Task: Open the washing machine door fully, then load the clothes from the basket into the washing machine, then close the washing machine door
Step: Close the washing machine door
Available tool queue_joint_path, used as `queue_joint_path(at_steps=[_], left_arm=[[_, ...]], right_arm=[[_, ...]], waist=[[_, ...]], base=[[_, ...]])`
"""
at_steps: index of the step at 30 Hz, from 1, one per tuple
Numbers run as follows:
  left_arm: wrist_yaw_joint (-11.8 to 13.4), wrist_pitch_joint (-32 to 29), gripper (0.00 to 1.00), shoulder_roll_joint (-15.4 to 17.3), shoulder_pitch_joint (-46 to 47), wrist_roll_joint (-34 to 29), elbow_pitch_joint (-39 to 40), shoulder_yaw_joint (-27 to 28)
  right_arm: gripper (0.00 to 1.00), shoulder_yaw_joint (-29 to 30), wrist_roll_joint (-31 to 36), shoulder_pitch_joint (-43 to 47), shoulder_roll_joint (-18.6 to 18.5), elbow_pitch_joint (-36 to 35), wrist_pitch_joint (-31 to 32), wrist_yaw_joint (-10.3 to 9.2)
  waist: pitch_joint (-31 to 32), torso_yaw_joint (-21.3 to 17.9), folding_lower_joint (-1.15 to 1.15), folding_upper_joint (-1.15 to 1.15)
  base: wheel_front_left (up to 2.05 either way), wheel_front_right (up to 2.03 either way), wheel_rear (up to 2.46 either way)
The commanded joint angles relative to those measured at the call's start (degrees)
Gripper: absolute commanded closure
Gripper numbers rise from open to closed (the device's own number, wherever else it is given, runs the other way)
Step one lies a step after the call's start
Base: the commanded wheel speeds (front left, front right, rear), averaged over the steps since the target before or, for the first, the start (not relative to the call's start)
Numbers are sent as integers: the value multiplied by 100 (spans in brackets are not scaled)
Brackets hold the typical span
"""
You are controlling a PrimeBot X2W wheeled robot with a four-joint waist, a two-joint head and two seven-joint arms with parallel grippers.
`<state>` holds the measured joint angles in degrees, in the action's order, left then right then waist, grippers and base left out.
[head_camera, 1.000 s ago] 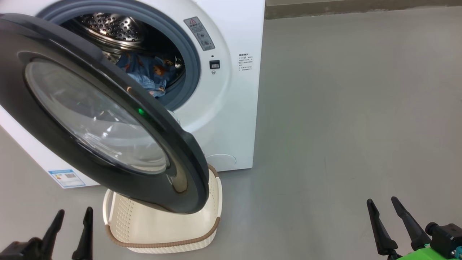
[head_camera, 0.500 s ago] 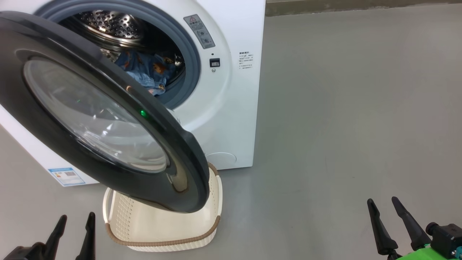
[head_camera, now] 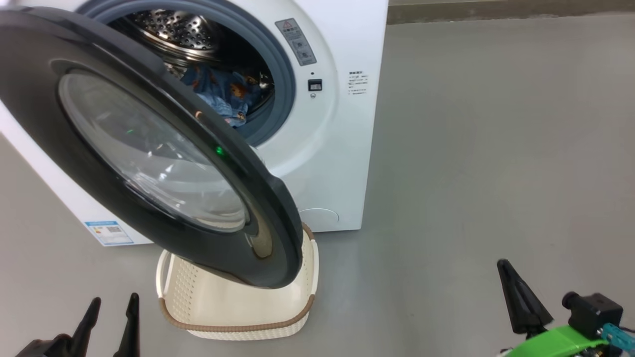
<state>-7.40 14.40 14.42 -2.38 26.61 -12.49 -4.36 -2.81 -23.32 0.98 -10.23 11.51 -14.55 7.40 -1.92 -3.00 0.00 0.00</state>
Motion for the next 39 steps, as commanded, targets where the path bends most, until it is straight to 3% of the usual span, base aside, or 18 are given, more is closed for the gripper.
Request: queue_joint_path(at_steps=[1,12,22,32,39], left_arm=[[-9,60,0,67,125,24,137,211],[-9,60,0,-103,128,-94,296,269],[-9,60,0,-229,78,-178,629,256],[-9,60,0,-345,34,-227,834,173],[-9,60,0,-398,11,-277,848,166]], right_arm=[[100,-166,-21,-314,-6,-89,-45,9],[100,-325,-167,-1433,275,-317,-45,9],[100,-693,-386,-2123,365,-1251,-45,9],[100,-2108,-639,-2274,532,-1841,-45,9],[100,-3011,-743,-2178,522,-1512,-45,9]], waist=[[22,73,0,0],[65,404,0,0],[116,761,0,0],[139,1157,0,0],[118,1396,0,0]], base=[[0,0,0],[0,0,0],[0,0,0],[0,0,0],[0,0,0]])
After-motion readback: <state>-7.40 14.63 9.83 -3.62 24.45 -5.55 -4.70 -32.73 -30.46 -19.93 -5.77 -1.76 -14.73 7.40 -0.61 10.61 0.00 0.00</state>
